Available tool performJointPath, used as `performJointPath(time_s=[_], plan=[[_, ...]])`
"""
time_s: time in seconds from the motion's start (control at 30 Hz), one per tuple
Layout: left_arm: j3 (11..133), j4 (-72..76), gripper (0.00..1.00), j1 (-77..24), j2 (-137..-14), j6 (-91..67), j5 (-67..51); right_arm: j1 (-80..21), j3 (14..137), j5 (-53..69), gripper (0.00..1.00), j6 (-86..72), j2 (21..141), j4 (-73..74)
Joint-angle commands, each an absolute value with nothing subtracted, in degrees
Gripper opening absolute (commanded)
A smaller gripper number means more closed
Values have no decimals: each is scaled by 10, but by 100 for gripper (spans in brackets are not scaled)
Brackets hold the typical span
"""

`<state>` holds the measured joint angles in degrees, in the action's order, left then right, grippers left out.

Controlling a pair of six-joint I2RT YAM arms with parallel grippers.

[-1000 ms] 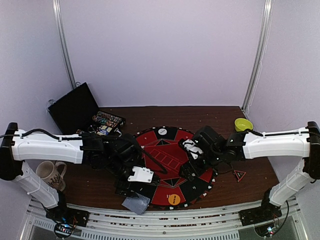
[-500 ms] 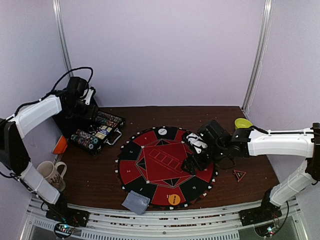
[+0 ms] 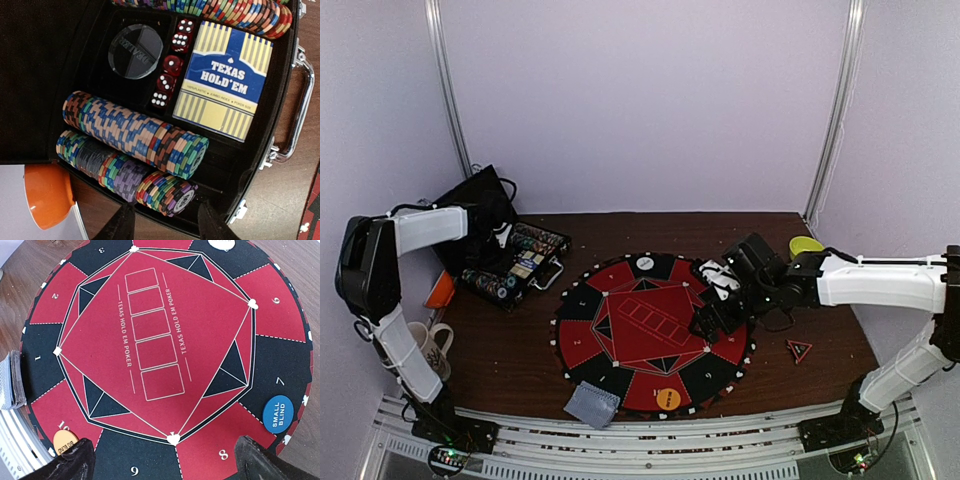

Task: Distribute texas hold em gaming equipment
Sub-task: Adjust the poker chips pile in the chip case.

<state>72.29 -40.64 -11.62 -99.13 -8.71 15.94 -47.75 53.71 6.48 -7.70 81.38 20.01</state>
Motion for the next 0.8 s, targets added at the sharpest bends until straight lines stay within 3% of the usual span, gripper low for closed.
performJointPath(time_s=[0.0,0.77], plan=[[715,-401,45,-111,-1004,-93,179,-470,535,74,100,-70,818,202],[690,-357,43,-100,-1062,-61,165,-463,543,83,100,-73,842,214]])
